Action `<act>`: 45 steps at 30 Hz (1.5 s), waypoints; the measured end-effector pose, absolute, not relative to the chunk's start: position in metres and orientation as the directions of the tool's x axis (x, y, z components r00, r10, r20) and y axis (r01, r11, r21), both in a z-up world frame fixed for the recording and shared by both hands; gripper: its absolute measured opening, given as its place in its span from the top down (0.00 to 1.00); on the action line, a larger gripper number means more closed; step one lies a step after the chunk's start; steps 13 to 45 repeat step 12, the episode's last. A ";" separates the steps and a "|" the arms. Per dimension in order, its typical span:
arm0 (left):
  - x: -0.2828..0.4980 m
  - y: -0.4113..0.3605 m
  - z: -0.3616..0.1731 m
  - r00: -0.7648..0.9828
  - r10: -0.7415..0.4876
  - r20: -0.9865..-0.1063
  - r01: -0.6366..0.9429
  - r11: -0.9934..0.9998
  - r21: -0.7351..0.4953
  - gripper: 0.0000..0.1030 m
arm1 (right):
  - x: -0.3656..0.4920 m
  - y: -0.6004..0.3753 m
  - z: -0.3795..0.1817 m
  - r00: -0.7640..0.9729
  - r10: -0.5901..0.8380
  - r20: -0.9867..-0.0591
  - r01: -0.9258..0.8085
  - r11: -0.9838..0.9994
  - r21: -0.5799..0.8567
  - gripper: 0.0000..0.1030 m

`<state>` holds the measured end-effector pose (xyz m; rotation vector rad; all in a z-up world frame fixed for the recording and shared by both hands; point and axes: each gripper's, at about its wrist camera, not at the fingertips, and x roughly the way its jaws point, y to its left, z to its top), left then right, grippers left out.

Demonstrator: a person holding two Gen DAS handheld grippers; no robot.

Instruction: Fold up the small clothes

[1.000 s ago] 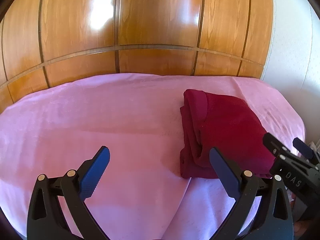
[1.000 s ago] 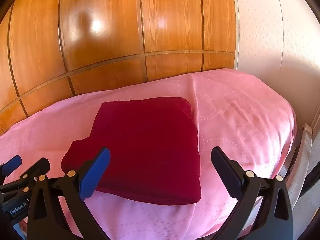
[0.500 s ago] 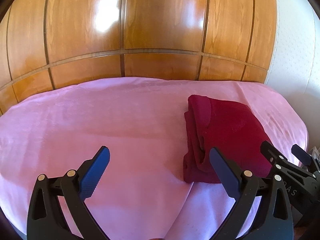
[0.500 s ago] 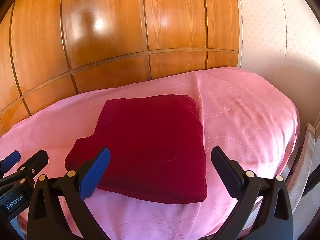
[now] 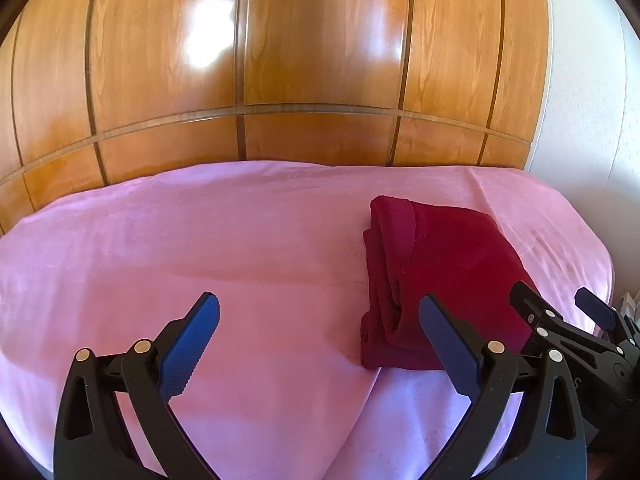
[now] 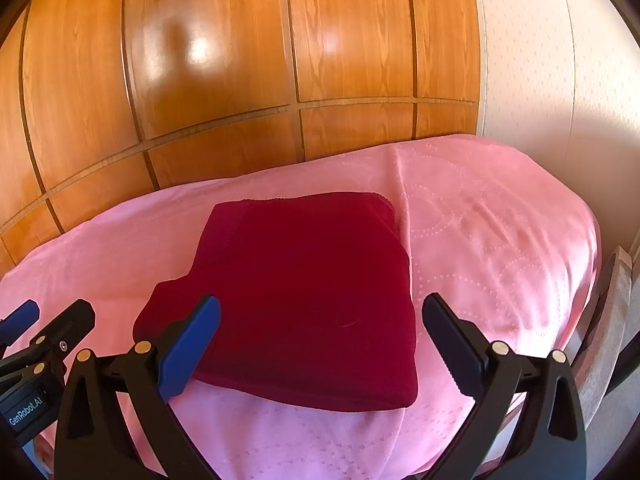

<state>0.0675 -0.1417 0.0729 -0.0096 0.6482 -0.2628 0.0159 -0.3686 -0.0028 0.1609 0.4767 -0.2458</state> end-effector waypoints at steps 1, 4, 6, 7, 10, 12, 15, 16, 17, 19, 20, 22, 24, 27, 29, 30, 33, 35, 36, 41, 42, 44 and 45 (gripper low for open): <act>0.068 -0.142 0.073 0.768 -0.244 -0.591 0.238 0.967 -0.090 0.04 | 0.017 -0.368 -0.003 0.860 -0.194 -0.472 0.267 0.959 0.093 0.02; 0.070 -0.143 0.070 0.764 -0.233 -0.602 0.236 0.969 -0.075 0.06 | 0.017 -0.368 -0.004 0.859 -0.189 -0.476 0.265 0.959 0.097 0.02; 0.072 -0.144 0.068 0.752 -0.235 -0.616 0.237 0.968 -0.080 0.06 | 0.017 -0.369 -0.004 0.859 -0.188 -0.477 0.267 0.958 0.102 0.02; 0.073 -0.143 0.067 0.746 -0.235 -0.623 0.234 0.968 -0.085 0.06 | 0.018 -0.370 -0.004 0.859 -0.188 -0.476 0.267 0.958 0.103 0.02; 0.076 -0.142 0.063 0.736 -0.227 -0.638 0.222 0.971 -0.090 0.05 | 0.020 -0.371 -0.004 0.859 -0.184 -0.477 0.263 0.959 0.105 0.02; 0.077 -0.143 0.060 0.729 -0.221 -0.647 0.217 0.972 -0.088 0.05 | 0.021 -0.371 -0.005 0.859 -0.182 -0.479 0.261 0.960 0.103 0.02; 0.077 -0.143 0.060 0.729 -0.221 -0.647 0.217 0.972 -0.088 0.05 | 0.021 -0.371 -0.005 0.859 -0.182 -0.479 0.261 0.960 0.103 0.02; 0.077 -0.143 0.060 0.729 -0.221 -0.647 0.217 0.972 -0.088 0.05 | 0.021 -0.371 -0.005 0.859 -0.182 -0.479 0.261 0.960 0.103 0.02; 0.077 -0.143 0.060 0.729 -0.221 -0.647 0.217 0.972 -0.088 0.05 | 0.021 -0.371 -0.005 0.859 -0.182 -0.479 0.261 0.960 0.103 0.02; 0.077 -0.143 0.060 0.729 -0.221 -0.647 0.217 0.972 -0.088 0.05 | 0.021 -0.371 -0.005 0.859 -0.182 -0.479 0.261 0.960 0.103 0.02; 0.077 -0.143 0.060 0.729 -0.221 -0.647 0.217 0.972 -0.088 0.05 | 0.021 -0.371 -0.005 0.859 -0.182 -0.479 0.261 0.960 0.103 0.02; 0.077 -0.143 0.060 0.729 -0.221 -0.647 0.217 0.972 -0.088 0.05 | 0.021 -0.371 -0.005 0.859 -0.182 -0.479 0.261 0.960 0.103 0.02; 0.077 -0.143 0.060 0.729 -0.221 -0.647 0.217 0.972 -0.088 0.05 | 0.021 -0.371 -0.005 0.859 -0.182 -0.479 0.261 0.960 0.103 0.02; 0.077 -0.143 0.060 0.729 -0.221 -0.647 0.217 0.972 -0.088 0.05 | 0.021 -0.371 -0.005 0.859 -0.182 -0.479 0.261 0.960 0.103 0.02; 0.077 -0.143 0.060 0.729 -0.221 -0.647 0.217 0.972 -0.088 0.05 | 0.021 -0.371 -0.005 0.859 -0.182 -0.479 0.261 0.960 0.103 0.02; 0.077 -0.143 0.060 0.729 -0.221 -0.647 0.217 0.972 -0.088 0.05 | 0.021 -0.371 -0.005 0.859 -0.182 -0.479 0.261 0.960 0.103 0.02; 0.077 -0.143 0.060 0.729 -0.221 -0.647 0.217 0.972 -0.088 0.05 | 0.021 -0.371 -0.005 0.859 -0.182 -0.479 0.261 0.960 0.103 0.02; 0.077 -0.143 0.060 0.729 -0.221 -0.647 0.217 0.972 -0.088 0.05 | 0.021 -0.371 -0.005 0.859 -0.182 -0.479 0.261 0.960 0.103 0.02; 0.077 -0.143 0.060 0.729 -0.221 -0.647 0.217 0.972 -0.088 0.05 | 0.021 -0.371 -0.005 0.859 -0.182 -0.479 0.261 0.960 0.103 0.02; 0.077 -0.143 0.060 0.729 -0.221 -0.647 0.217 0.972 -0.088 0.05 | 0.021 -0.371 -0.005 0.859 -0.182 -0.479 0.261 0.960 0.103 0.02; 0.077 -0.143 0.060 0.729 -0.221 -0.647 0.217 0.972 -0.088 0.05 | 0.021 -0.371 -0.005 0.859 -0.182 -0.479 0.261 0.960 0.103 0.02; 0.077 -0.143 0.060 0.729 -0.221 -0.647 0.217 0.972 -0.088 0.05 | 0.021 -0.371 -0.005 0.859 -0.182 -0.479 0.261 0.960 0.103 0.02; 0.077 -0.143 0.060 0.729 -0.221 -0.647 0.217 0.972 -0.088 0.05 | 0.021 -0.371 -0.005 0.859 -0.182 -0.479 0.261 0.960 0.103 0.02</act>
